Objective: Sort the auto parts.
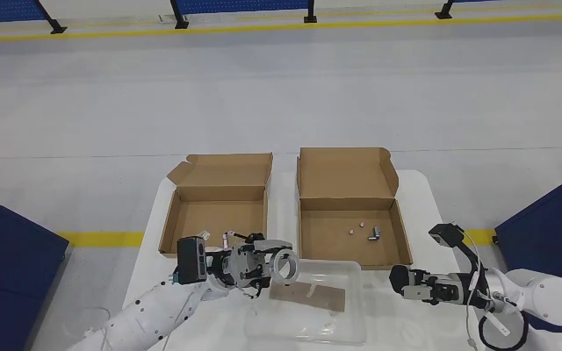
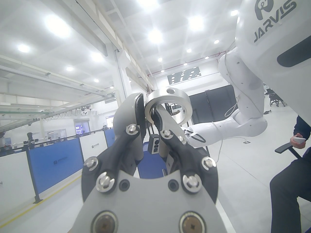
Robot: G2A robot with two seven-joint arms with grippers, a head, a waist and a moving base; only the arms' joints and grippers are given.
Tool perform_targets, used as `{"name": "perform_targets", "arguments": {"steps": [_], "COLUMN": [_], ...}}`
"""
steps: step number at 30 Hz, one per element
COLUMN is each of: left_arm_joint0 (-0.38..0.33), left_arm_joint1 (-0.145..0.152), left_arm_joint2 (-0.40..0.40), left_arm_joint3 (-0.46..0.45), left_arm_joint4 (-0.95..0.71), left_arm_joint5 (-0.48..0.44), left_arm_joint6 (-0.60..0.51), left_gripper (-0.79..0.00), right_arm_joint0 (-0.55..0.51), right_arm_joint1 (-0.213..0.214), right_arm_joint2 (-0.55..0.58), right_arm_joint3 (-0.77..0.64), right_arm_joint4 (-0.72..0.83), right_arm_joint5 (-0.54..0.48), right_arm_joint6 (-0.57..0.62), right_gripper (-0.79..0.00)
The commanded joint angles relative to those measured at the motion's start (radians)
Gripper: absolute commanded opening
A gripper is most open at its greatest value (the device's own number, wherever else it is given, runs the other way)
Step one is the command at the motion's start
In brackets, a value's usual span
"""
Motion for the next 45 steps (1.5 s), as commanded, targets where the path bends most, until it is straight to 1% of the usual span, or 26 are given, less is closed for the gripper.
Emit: {"name": "perform_targets", "arguments": {"steps": [1,3,8,12,18,27,31,33,37,43,45], "left_arm_joint0": [0.007,0.023,0.029,0.015,0.002,0.007,0.045,0.058,0.08,0.097,0.101], "left_arm_joint1": [-0.001,-0.007,-0.011,-0.01,-0.005,-0.006,-0.014,-0.018,-0.03,-0.045,-0.048], "left_arm_joint2": [-0.002,-0.008,-0.011,0.002,0.02,0.018,-0.014,-0.027,-0.037,-0.053,-0.061], "left_arm_joint3": [-0.009,-0.067,-0.139,-0.169,-0.194,-0.202,-0.244,-0.251,-0.273,-0.263,-0.246], "left_arm_joint4": [-0.011,-0.052,-0.063,-0.062,-0.061,-0.068,-0.132,-0.151,-0.213,-0.227,-0.213], "left_arm_joint5": [0.002,0.024,0.072,0.096,0.146,0.146,0.147,0.15,0.149,0.145,0.138], "left_arm_joint6": [-0.004,0.023,0.072,0.096,0.146,0.134,0.146,0.149,0.148,0.144,0.137], "left_gripper": [-0.785,-0.785,-0.785,-0.785,-0.785,-0.785,-0.785,-0.785,-0.785,-0.785,-0.785], "right_arm_joint0": [0.0,0.0,0.0,0.0,0.0,0.0,0.0,0.0,0.0,0.0,0.0], "right_arm_joint1": [0.0,0.0,0.0,0.0,0.0,0.0,0.0,0.0,0.0,0.0,0.0], "right_arm_joint2": [0.0,0.0,0.0,0.0,0.0,0.0,0.0,0.0,0.0,0.0,0.0], "right_arm_joint3": [0.0,0.0,0.0,0.0,0.0,0.0,0.0,0.0,0.0,0.0,0.0], "right_arm_joint4": [0.0,0.0,0.0,0.0,0.0,0.0,0.0,0.0,0.0,0.0,0.0], "right_arm_joint5": [0.0,0.0,0.0,0.0,0.0,0.0,0.0,0.0,0.0,0.0,0.0], "right_arm_joint6": [0.0,0.0,0.0,0.0,0.0,0.0,0.0,0.0,0.0,0.0,0.0], "right_gripper": [0.0,0.0,0.0,0.0,0.0,0.0,0.0,0.0,0.0,0.0,0.0]}}
